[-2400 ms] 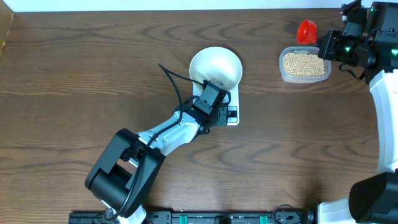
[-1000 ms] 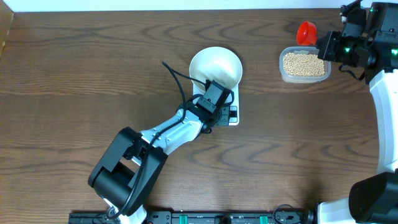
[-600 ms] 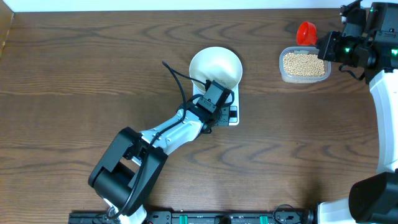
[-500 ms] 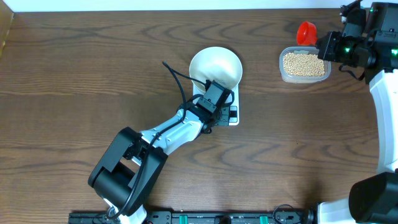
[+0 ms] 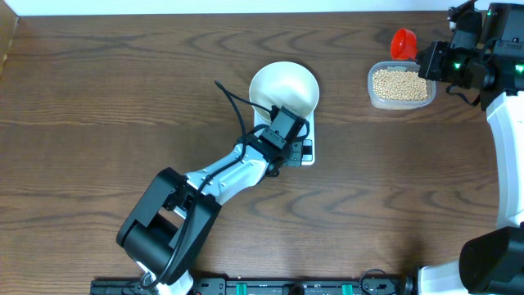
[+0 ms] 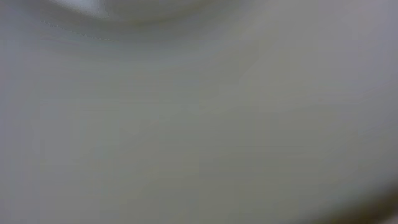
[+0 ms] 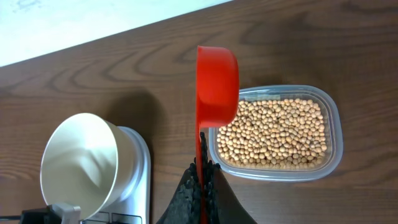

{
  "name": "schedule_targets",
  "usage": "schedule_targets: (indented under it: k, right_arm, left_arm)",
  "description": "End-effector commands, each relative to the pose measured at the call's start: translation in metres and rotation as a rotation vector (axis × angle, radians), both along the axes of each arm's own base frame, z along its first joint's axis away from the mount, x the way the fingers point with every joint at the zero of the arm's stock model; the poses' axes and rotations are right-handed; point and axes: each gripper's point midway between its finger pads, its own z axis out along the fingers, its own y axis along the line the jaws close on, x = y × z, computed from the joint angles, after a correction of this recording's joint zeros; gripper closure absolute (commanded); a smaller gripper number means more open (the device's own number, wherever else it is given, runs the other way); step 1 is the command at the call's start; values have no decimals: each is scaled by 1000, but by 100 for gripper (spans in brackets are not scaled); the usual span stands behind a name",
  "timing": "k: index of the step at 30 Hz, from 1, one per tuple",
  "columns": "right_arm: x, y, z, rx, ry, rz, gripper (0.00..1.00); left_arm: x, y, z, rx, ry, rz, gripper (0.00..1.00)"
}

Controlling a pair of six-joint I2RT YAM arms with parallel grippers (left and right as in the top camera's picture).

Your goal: Scoop item into bowl and weigh 50g on scale

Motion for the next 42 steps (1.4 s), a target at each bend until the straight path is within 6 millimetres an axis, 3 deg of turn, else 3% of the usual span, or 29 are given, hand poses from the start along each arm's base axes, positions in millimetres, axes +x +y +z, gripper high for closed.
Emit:
schedule_targets:
  k: [1, 15, 19, 26, 35, 39, 42]
  right_arm:
    - [-1, -4, 13, -15, -35, 2, 99]
    - [-1, -4, 13, -22, -38, 9, 99]
    - [-1, -4, 13, -22, -38, 9, 99]
    - [-1, -4, 13, -22, -38, 9, 99]
    - [-1, -4, 13, -22, -38, 9, 99]
    - [-1, -4, 13, -22, -39, 9, 99]
    - [0, -5, 15, -26, -47, 4, 99]
  left_arm:
    - [-29, 48, -58, 206, 121, 38, 93]
    - [-23, 45, -55, 192, 94, 41, 93]
    - [-19, 32, -41, 140, 80, -3, 93]
    - [-7, 15, 19, 22, -35, -26, 93]
    - [-17, -11, 88, -184, -99, -106, 93]
    - [-20, -4, 128, -235, -167, -102, 92]
    - [-14, 21, 165, -273, -242, -44, 93]
